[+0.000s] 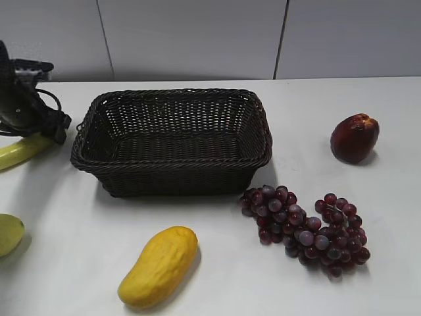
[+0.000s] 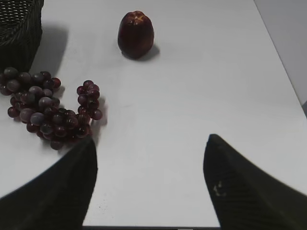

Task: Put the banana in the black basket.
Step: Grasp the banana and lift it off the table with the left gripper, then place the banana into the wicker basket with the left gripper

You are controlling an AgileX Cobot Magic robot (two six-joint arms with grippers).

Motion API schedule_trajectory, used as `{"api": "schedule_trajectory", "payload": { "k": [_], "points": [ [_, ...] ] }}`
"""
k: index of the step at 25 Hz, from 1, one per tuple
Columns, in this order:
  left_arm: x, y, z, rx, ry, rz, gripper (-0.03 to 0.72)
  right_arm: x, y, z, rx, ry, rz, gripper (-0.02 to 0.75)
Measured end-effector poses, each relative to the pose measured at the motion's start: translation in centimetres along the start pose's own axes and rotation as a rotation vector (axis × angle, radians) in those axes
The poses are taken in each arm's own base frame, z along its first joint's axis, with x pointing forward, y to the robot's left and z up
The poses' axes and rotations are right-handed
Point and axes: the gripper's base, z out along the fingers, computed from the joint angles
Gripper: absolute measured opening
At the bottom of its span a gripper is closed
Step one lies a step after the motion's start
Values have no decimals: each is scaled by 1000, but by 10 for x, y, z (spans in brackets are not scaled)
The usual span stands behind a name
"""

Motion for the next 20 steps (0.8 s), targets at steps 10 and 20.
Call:
{"api": "schedule_trajectory", "payload": {
  "k": [10,20],
  "points": [
    [2,0,-2,5,30,3,422,0,0,0,0,0,0,555],
    [-18,2,-92,-25,-123,9,422,0,0,0,0,0,1,555]
  ]
}}
